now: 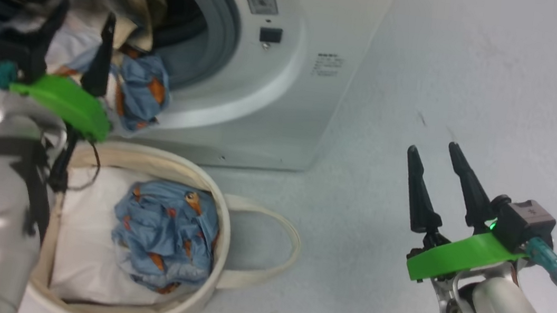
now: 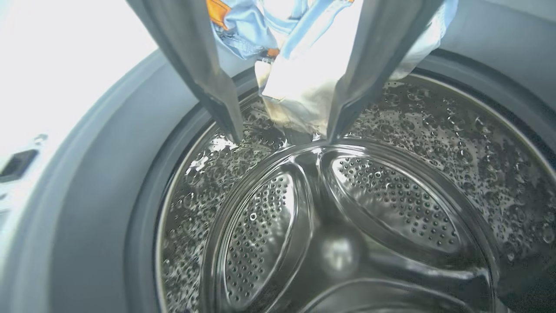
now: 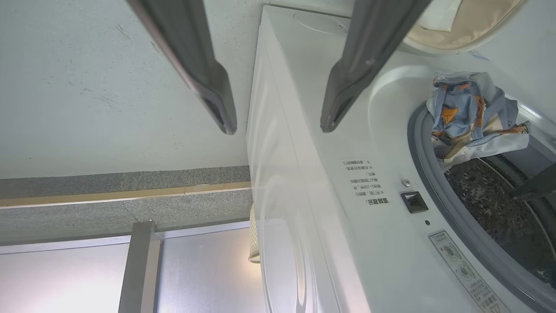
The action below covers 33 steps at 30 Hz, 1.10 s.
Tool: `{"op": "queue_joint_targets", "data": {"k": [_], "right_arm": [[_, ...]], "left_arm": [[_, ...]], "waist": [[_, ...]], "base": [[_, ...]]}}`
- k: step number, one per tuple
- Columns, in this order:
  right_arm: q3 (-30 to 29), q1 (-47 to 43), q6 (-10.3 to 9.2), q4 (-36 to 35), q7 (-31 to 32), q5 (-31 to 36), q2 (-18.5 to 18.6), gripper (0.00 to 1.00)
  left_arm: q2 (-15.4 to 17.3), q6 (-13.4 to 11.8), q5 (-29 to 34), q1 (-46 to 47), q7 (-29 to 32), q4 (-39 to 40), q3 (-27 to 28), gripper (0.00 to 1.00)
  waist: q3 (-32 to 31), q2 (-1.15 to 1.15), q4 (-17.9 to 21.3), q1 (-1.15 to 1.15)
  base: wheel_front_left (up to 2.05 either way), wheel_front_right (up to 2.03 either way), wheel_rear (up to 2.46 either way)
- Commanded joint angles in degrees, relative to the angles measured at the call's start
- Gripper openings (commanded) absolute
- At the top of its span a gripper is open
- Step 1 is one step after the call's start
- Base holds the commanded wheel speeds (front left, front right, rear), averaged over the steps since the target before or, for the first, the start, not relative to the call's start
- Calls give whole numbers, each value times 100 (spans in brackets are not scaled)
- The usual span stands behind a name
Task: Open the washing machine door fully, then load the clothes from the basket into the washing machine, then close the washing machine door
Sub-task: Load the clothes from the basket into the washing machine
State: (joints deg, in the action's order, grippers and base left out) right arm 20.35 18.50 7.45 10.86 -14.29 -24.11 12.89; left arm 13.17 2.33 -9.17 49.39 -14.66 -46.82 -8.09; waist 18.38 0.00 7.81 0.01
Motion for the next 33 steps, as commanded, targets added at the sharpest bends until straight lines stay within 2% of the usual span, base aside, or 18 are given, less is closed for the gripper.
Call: {"op": "queue_joint_targets", "data": {"k": [1, 4, 14, 23, 33], "right_arm": [[118, -38, 3, -125, -71, -42, -3, 100], [149, -106, 3, -44, -71, -105, 31, 100], [204, -284, 3, 132, -71, -285, 128, 100], [173, -411, 3, 204, -71, -335, 166, 100], [100, -534, 3, 218, -71, -322, 201, 100]], "left_arm": [[200, 28, 6, -91, -33, 298, 212, 100], [127, 91, -30, -617, -33, 697, 383, 100], [-165, 314, -239, -1869, -33, 1324, 959, 100], [-374, 354, -212, -2721, -33, 1696, 1479, 100], [-552, 441, -106, -3157, -33, 1766, 1632, 100]], "waist": [[-302, 0, -201, -1], [-573, 0, -346, -1], [-1170, 0, -698, -1], [-1445, 0, -743, -1], [-1605, 0, -716, -1]], "base": [[0, 0, 0], [0, 0, 0], [0, 0, 0], [0, 0, 0], [0, 0, 0]]}}
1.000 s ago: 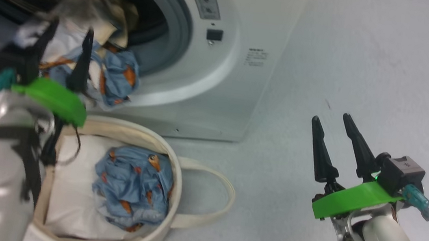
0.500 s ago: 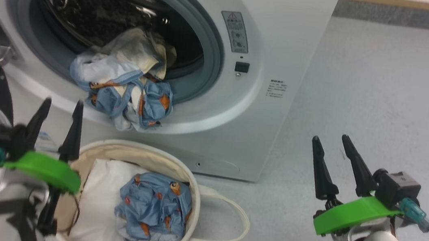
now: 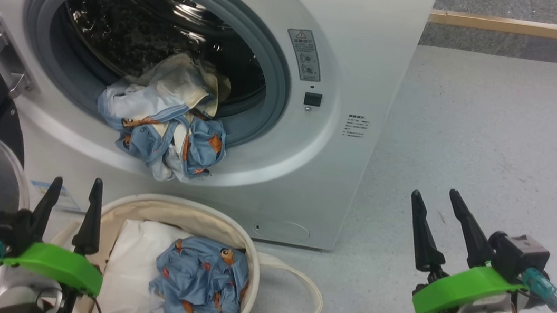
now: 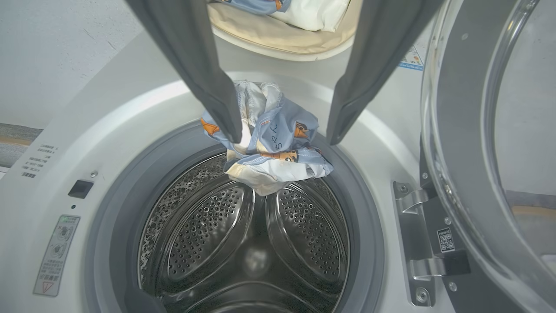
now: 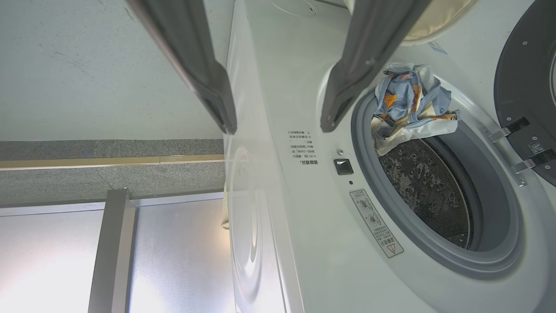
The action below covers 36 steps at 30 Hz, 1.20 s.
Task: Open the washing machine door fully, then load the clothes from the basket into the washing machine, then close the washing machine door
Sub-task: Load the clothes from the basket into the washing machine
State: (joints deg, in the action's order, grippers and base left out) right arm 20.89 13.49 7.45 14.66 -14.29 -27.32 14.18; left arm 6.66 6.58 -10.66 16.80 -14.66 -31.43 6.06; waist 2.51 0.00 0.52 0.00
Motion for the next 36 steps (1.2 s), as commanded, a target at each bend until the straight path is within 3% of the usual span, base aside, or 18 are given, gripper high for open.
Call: {"op": "queue_joint_targets", "data": {"k": [1, 25, 36], "right_arm": [[46, -33, 3, -162, -71, -2, 73, 100], [0, -74, 3, -175, -71, 12, 137, 100], [-1, 101, 3, -262, -71, 80, 149, 100]], "left_arm": [[98, 16, 44, 102, -33, 227, 217, 100], [-43, 85, 59, 29, -34, 143, 319, 100], [98, 90, -456, 610, -34, -1102, -16, 100]], "waist": [[-18, 0, 13, 0], [-6, 0, 197, 0], [422, 0, 515, 0]], "base": [[0, 0, 0], [0, 0, 0], [0, 0, 0]]}}
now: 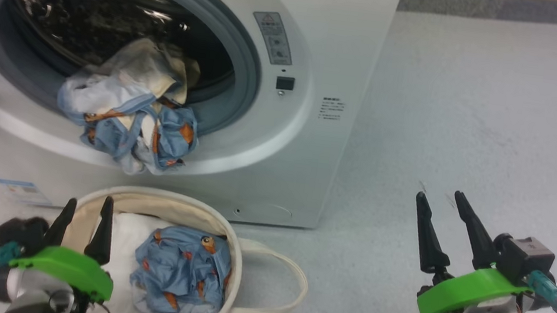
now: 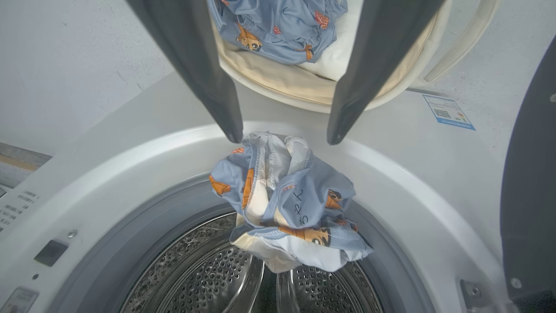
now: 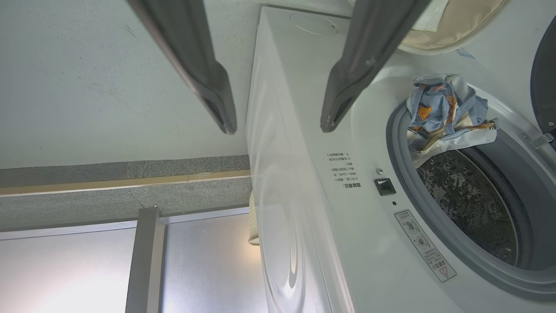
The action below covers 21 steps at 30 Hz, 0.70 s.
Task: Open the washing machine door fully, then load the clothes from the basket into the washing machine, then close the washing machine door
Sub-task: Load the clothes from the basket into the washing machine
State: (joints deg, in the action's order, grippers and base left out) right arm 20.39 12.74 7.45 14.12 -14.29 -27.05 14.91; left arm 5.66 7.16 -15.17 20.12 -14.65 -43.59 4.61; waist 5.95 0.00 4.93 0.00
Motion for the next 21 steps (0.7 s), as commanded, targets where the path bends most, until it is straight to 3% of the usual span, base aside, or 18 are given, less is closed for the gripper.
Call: {"op": "queue_joint_targets", "data": {"k": [1, 9, 21], "right_arm": [[47, 199, 3, -226, -71, 61, 72, 100], [60, 344, 3, -420, -71, 107, 58, 100], [-127, 547, 3, -644, -71, 307, -23, 100]], "left_arm": [[223, 32, -57, 369, -35, -23, 58, 100], [409, 32, -550, 1035, -35, -835, -206, 100], [941, 33, -928, 2025, -35, -1694, -687, 100]], "waist": [[125, 0, 108, 0], [515, 0, 341, 0], [1365, 0, 662, 0]], "base": [[0, 0, 0], [0, 0, 0], [0, 0, 0]]}}
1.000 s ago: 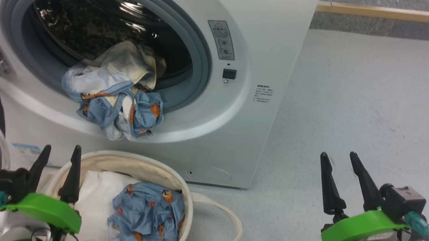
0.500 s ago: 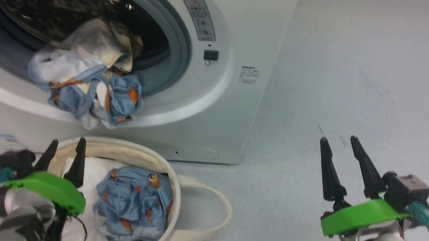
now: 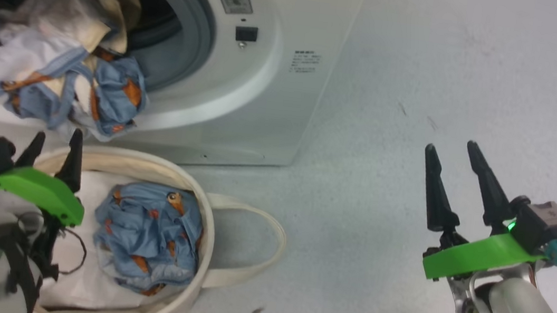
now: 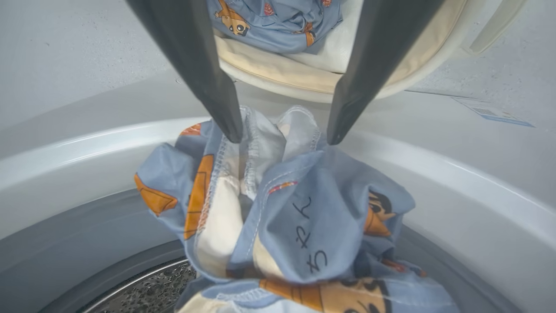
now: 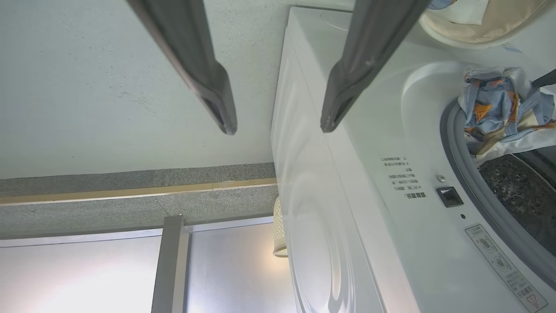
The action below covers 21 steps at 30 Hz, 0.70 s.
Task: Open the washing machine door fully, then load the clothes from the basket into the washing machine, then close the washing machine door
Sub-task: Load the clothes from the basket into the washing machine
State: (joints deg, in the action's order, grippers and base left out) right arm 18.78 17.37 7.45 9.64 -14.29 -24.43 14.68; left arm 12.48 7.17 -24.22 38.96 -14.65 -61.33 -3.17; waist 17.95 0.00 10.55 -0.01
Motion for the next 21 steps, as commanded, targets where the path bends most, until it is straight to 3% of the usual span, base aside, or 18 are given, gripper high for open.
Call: {"op": "queue_joint_targets", "data": {"k": [1, 9, 21], "right_arm": [[17, 98, 3, -210, -71, 63, -7, 100], [-115, 159, 3, -322, -71, 191, -79, 100], [-98, 242, 3, -303, -71, 263, -153, 100]], "left_arm": [[300, 31, -18, 202, -35, 72, 14, 100], [424, 32, -46, 594, -35, 194, -661, 100], [553, 32, -226, 1068, -35, -218, -685, 99]], "waist": [[229, 0, 120, 1], [599, 0, 145, 1], [803, 0, 167, 1]], "base": [[0, 0, 0], [0, 0, 0], [0, 0, 0]]}}
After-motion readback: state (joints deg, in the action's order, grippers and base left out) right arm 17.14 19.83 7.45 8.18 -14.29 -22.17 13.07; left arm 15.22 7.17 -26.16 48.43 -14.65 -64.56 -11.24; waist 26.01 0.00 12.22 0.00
